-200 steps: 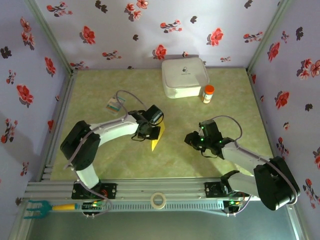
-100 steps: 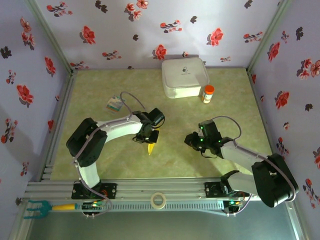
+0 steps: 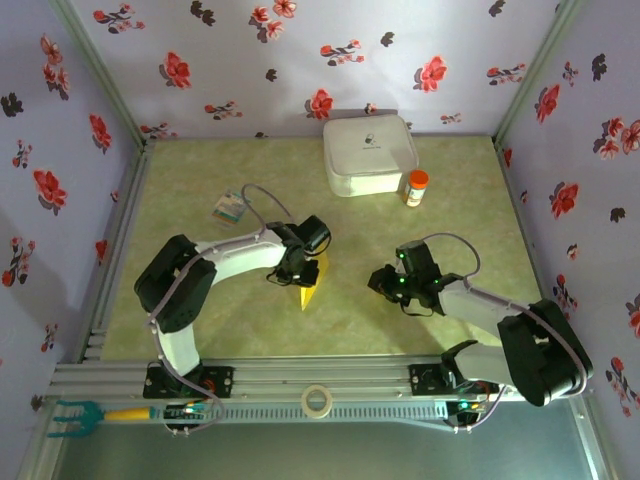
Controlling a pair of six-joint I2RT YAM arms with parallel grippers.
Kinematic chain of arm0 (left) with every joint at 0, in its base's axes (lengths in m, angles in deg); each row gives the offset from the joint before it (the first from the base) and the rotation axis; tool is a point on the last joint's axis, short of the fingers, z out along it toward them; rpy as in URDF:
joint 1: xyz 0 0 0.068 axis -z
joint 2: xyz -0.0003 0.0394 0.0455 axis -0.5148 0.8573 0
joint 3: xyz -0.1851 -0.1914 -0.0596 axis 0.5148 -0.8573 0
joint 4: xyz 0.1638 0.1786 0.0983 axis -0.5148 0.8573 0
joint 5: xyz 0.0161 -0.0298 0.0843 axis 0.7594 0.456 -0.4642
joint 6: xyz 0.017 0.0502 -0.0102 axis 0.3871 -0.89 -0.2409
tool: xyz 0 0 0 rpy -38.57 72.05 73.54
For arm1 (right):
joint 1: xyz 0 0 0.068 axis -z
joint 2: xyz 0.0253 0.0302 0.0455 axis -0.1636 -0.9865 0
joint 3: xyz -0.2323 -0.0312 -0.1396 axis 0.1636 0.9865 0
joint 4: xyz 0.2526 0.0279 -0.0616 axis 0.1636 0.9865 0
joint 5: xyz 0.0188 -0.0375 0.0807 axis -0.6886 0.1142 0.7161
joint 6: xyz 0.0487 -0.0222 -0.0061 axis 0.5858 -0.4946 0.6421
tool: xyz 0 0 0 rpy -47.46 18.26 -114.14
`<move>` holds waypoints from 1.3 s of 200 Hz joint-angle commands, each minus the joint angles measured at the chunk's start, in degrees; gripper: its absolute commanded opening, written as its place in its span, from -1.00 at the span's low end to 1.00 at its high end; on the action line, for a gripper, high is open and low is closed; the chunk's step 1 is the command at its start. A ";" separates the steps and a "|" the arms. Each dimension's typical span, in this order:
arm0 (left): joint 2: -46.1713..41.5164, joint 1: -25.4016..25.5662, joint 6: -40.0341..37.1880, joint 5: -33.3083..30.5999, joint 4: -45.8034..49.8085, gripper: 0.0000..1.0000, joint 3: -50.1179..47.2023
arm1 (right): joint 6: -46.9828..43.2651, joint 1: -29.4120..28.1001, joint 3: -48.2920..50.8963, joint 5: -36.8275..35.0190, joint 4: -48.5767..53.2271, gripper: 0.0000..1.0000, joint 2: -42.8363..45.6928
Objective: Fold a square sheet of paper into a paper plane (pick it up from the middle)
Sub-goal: Turn over a paper plane at the center of the table.
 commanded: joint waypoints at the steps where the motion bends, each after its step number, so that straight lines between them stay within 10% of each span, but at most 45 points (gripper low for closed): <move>1: 1.46 0.63 0.92 0.98 -0.25 -0.62 1.34 | 0.33 -0.29 -1.19 0.68 -1.59 -0.53 -0.62; 145: -0.57 2.25 2.99 -3.69 -1.24 -0.85 1.69 | 2.27 -2.65 -2.12 3.83 -8.66 -0.49 -1.29; 260: -2.43 2.73 3.15 -4.68 -2.42 -0.93 0.68 | 10.86 -8.90 -11.81 7.60 -27.96 -0.20 -20.45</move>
